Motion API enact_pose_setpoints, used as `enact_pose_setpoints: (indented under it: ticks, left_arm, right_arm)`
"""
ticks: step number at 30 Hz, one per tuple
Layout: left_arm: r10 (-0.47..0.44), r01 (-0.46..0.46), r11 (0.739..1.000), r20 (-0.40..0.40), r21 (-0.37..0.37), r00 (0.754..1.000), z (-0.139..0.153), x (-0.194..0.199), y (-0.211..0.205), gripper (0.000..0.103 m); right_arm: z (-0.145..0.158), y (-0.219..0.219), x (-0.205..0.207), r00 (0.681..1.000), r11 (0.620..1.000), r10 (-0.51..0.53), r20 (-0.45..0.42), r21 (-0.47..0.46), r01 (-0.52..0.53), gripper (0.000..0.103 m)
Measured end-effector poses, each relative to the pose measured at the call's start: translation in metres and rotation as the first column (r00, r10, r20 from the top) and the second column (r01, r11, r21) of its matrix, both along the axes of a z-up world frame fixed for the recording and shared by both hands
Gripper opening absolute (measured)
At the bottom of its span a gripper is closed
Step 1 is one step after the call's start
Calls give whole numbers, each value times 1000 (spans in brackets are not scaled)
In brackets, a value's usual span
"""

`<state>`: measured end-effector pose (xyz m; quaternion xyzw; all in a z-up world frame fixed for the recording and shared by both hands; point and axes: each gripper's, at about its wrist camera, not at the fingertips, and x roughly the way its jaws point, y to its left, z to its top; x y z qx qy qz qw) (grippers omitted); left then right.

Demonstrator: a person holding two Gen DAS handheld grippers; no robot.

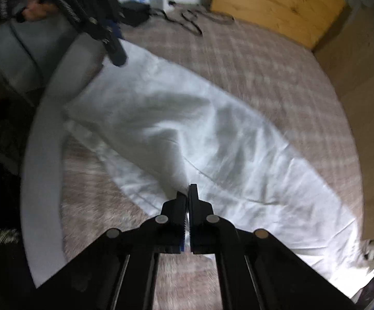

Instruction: Fold clothes

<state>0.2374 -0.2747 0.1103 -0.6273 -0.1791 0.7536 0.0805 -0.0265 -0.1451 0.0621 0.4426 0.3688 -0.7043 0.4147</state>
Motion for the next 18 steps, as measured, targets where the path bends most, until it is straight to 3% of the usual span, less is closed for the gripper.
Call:
enact_pose_setpoints:
  ticks: [3, 9, 12, 13, 16, 18]
  left_arm:
    - [-22, 22, 999, -24, 25, 999, 9, -1, 6, 4]
    - [-22, 22, 1000, 56, -6, 998, -25, -7, 13, 5]
    - [-14, 15, 1000, 52, -11, 999, -24, -6, 9, 7]
    - [-29, 31, 999, 47, -43, 998, -21, -5, 12, 8]
    - [-55, 57, 994, 30, -93, 998, -11, -3, 18, 38]
    - [-72, 74, 989, 19, -125, 997, -4, -2, 23, 41]
  right_arm:
    - [18, 8, 2, 1000, 1000, 0, -20, 19, 1, 1]
    - [-20, 5, 10, 1000, 992, 1, 18, 127, -3, 4]
    - [-14, 11, 15, 1000, 990, 0, 3, 140, 0, 16]
    - [-6, 14, 16, 1000, 993, -7, 4, 121, 6, 23]
    - [20, 20, 11, 997, 998, -54, 51, 17, 53, 25]
    - [24, 13, 8, 993, 995, -86, 75, -35, 89, 25]
